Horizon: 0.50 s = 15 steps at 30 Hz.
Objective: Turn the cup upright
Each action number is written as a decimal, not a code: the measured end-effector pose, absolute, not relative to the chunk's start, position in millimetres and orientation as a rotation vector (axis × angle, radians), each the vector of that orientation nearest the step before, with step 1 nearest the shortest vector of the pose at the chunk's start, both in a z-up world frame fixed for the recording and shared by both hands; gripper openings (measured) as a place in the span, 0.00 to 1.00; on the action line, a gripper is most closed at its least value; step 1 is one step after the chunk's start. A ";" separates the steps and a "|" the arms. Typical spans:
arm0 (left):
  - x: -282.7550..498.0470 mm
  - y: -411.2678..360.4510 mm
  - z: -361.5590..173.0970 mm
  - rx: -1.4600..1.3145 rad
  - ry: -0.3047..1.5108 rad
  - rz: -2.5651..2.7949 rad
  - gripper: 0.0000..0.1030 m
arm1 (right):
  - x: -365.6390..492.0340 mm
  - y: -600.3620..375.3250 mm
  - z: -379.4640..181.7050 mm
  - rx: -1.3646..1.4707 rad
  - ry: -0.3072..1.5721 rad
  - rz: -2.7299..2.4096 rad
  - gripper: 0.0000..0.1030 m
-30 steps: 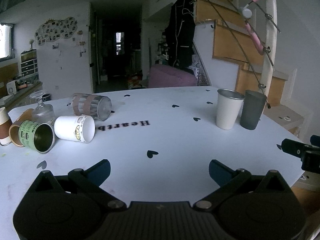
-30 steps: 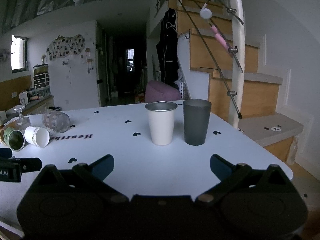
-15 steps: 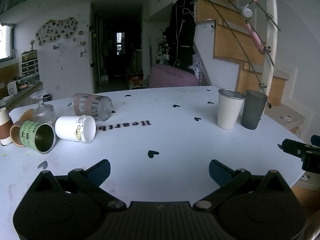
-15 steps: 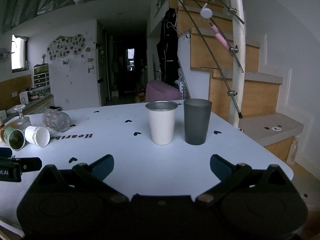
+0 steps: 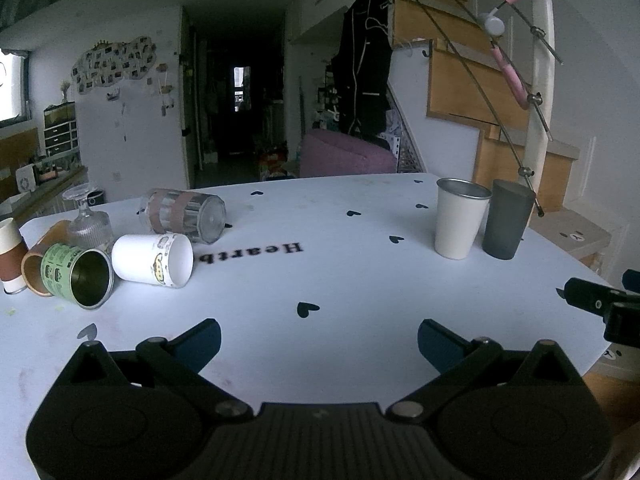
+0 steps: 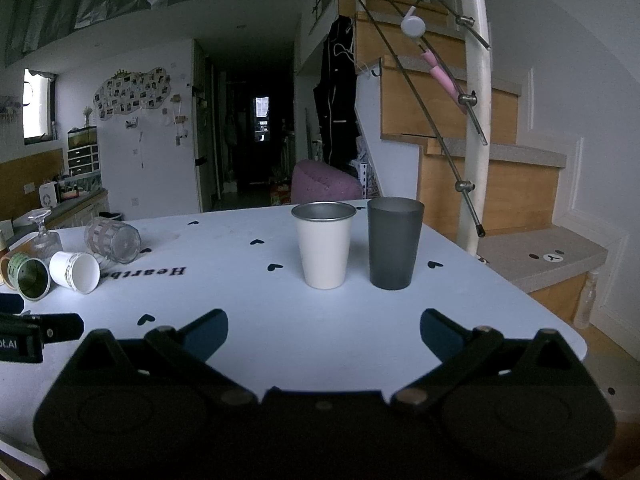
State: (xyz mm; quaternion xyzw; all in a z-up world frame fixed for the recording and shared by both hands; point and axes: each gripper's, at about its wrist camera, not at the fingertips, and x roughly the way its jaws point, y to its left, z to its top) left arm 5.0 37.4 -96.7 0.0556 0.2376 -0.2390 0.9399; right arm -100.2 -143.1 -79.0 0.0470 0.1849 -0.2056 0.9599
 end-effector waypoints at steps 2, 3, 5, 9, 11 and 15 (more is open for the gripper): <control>4.4 36.4 -96.6 0.113 0.485 -0.487 1.00 | -100.1 -143.0 -78.8 0.095 0.374 -0.415 1.00; 4.5 36.4 -96.6 0.113 0.485 -0.487 1.00 | -99.8 -143.2 -78.4 0.095 0.375 -0.416 1.00; 4.3 36.2 -96.6 0.114 0.486 -0.487 1.00 | -100.2 -143.5 -79.3 0.096 0.376 -0.416 1.00; 4.3 36.2 -96.7 0.114 0.485 -0.487 1.00 | -100.1 -142.9 -78.6 0.095 0.375 -0.417 1.00; 4.6 36.8 -96.8 0.115 0.484 -0.487 1.00 | -99.8 -143.0 -78.3 0.095 0.375 -0.416 1.00; 4.8 37.1 -96.9 0.115 0.484 -0.487 1.00 | -100.0 -143.0 -78.3 0.096 0.376 -0.417 1.00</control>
